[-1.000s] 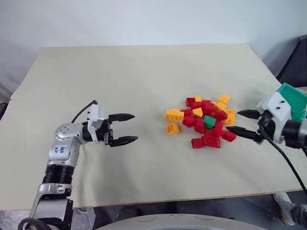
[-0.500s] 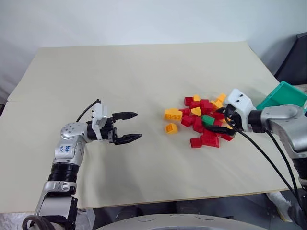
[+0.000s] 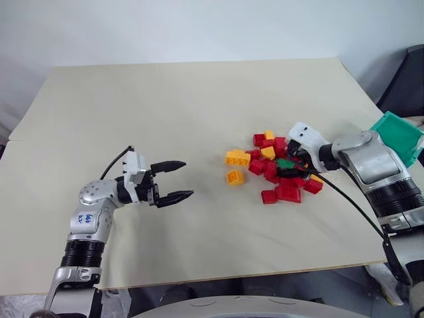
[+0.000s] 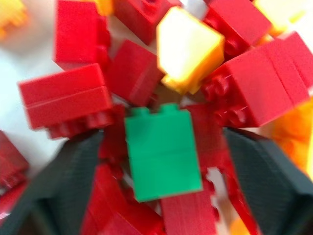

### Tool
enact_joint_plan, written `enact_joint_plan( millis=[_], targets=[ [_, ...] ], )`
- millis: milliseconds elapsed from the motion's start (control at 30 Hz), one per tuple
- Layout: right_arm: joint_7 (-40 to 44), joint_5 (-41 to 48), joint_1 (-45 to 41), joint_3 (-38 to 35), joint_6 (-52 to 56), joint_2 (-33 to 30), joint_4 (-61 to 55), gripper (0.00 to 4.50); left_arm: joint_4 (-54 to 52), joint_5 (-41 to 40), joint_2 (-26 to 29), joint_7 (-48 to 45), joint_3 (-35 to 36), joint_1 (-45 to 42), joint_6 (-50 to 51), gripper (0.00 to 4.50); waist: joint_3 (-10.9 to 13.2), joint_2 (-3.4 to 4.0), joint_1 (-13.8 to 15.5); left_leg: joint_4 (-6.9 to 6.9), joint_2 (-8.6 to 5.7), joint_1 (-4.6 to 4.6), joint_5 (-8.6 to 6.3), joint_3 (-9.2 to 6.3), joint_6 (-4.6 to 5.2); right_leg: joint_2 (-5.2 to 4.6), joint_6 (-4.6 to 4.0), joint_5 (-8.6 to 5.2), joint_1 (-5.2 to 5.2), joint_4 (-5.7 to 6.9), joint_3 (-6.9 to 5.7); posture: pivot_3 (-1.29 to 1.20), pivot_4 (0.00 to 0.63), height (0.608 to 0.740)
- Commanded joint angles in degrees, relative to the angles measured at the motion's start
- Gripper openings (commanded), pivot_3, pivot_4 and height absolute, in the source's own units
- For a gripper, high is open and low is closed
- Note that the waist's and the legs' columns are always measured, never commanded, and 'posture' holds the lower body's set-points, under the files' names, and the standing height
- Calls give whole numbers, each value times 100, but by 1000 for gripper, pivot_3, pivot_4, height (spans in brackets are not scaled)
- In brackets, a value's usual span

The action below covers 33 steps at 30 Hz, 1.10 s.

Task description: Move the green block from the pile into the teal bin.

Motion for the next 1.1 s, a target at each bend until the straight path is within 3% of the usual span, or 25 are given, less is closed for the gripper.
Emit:
enact_joint_plan(
  millis=[33,133,300,633,800,1100],
  targets=[
    [-39,-113,38,-139,58,-49,-115,2519,-155,-107,13,-10,46,-57,-29,4500,0,0,2,0,-1,0,0,0,0,-1,0,0,0,0,0,0,150,740],
    [-130,-110,102,-319,68,-109,-251,1486,-48,-82,-30,-36,-2,-181,-57,4500,0,0,6,0,-4,-4,0,0,0,-4,0,0,-3,-1,0,0,150,740],
    [-210,12,284,-759,198,-270,-732,1459,124,-50,-114,-113,-98,-419,-63,4500,0,0,39,-1,-5,-14,0,2,0,-4,0,0,-14,-2,-1,0,150,740],
    [-1390,208,884,-2988,-52,-813,-1699,1459,422,340,-542,168,-689,-1203,129,4500,0,0,61,12,-10,-63,2,27,-1,3,3,1,-42,-7,-20,0,150,740],
    [-2147,-199,1350,-3567,-424,-1275,-1209,1459,885,678,-878,694,-800,-1640,149,4500,0,0,81,13,-26,-69,6,26,-4,8,6,3,-42,-9,-21,0,150,740],
    [-3171,-764,861,-3299,-1792,-1287,1280,1459,1796,1279,-1322,1397,-960,-2432,64,4500,0,1,38,2,-27,-53,18,42,-12,18,10,6,-42,-8,0,0,150,740]
  ],
)
